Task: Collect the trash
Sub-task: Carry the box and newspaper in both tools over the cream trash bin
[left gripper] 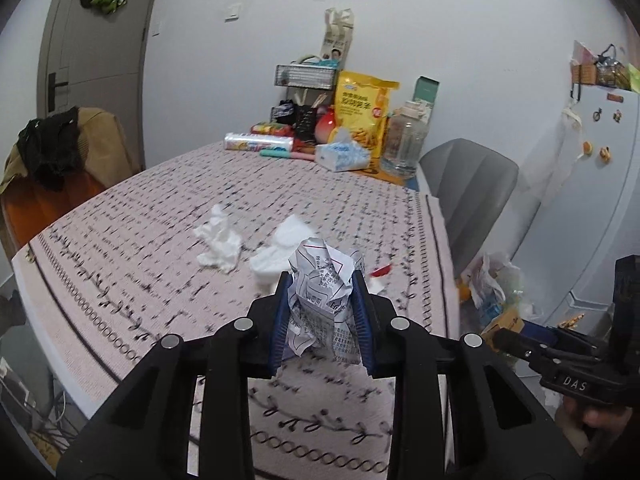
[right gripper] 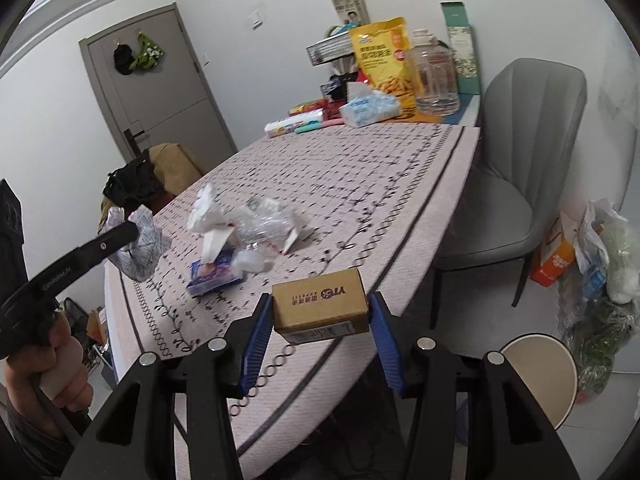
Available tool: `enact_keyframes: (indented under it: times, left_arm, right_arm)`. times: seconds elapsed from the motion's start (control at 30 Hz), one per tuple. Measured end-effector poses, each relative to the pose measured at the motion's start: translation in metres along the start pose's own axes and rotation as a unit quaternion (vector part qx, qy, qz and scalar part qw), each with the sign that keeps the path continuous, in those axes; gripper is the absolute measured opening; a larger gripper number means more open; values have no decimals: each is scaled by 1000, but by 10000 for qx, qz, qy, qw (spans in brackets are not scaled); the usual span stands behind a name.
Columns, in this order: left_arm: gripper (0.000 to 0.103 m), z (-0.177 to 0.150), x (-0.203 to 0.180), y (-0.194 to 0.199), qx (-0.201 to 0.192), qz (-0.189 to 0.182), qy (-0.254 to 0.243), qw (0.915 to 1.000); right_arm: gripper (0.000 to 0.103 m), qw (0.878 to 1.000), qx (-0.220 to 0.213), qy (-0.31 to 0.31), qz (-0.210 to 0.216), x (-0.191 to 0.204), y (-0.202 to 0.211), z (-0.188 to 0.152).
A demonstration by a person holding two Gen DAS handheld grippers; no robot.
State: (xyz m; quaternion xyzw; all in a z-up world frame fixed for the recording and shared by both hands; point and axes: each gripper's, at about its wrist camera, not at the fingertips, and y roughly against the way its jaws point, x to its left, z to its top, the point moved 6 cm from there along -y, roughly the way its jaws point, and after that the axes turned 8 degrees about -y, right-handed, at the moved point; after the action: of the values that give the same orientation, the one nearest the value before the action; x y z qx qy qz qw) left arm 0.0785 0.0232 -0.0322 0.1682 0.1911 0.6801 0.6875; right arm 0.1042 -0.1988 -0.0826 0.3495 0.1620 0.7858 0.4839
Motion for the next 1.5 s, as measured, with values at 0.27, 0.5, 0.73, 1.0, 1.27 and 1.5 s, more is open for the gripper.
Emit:
enact_keyframes:
  times: [0.27, 0.5, 0.73, 1.0, 1.27, 1.5]
  left_arm:
    - [29, 19, -54, -18, -63, -387, -426, 9983]
    - [29, 32, -101, -36, -6, -750, -715, 9946]
    - [29, 37, -150, -59, 90, -1070, -962, 9896]
    - [29, 38, -198, -86, 262, -1323, -1162, 9840]
    - [29, 19, -241, -127, 711, -1510, -1241, 9781]
    - [29, -11, -278, -173, 1246, -1641, -1132, 9720]
  right_arm:
    - [49, 9990, -269, -157, -317, -32, 21, 14]
    - [48, 9967, -531, -14, -617, -54, 40, 27]
    - [48, 9923, -845, -134, -893, -93, 58, 36]
    - [48, 9879, -911, -397, -1188, -148, 62, 33]
    - [48, 9816, -713, -941, -1499, -218, 46, 7]
    - [48, 9739, -408, -1419, -1727, -279, 23, -32]
